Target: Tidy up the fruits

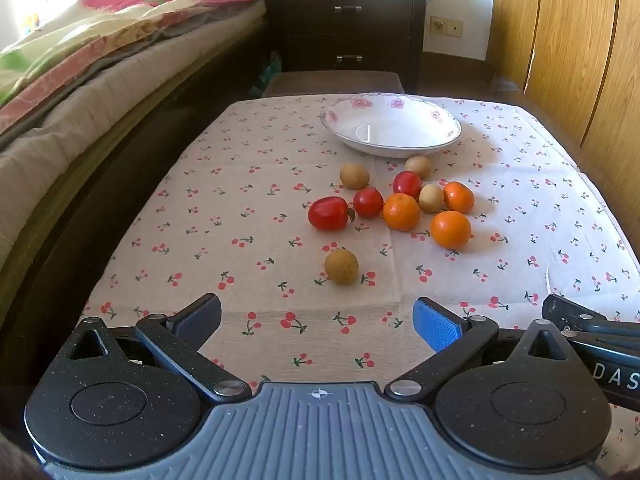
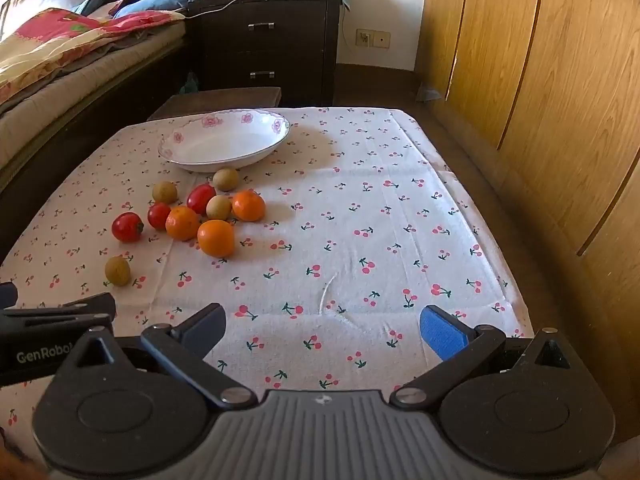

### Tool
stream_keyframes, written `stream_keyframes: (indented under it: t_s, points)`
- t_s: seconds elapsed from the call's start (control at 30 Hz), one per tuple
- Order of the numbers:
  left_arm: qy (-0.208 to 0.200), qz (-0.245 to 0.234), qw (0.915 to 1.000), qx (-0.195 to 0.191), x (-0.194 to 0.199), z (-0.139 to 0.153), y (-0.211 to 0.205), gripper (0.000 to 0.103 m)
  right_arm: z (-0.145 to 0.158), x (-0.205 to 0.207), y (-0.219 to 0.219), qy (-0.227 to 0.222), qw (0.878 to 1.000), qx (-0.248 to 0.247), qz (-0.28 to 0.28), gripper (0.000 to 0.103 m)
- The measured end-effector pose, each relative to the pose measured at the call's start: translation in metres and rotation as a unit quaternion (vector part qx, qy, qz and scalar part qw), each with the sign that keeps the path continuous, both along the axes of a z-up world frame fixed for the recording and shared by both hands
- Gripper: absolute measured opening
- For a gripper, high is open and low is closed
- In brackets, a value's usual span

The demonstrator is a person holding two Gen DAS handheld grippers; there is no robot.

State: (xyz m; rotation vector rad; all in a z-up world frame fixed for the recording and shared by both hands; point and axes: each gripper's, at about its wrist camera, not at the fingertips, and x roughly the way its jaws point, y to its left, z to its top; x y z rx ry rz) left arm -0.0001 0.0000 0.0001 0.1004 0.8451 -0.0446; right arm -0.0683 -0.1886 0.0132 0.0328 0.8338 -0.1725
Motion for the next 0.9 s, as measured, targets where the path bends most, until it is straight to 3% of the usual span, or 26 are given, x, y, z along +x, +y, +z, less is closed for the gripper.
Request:
stream_keyframes:
  t_s: [0.9]
  points:
    - [-0.002,-0.001,1.0,0.0,0.0041,-0.0023,0.0007,0.102,-0.003,0.001,0.0004,0.007,1.0,0.003,-0.001,0.103]
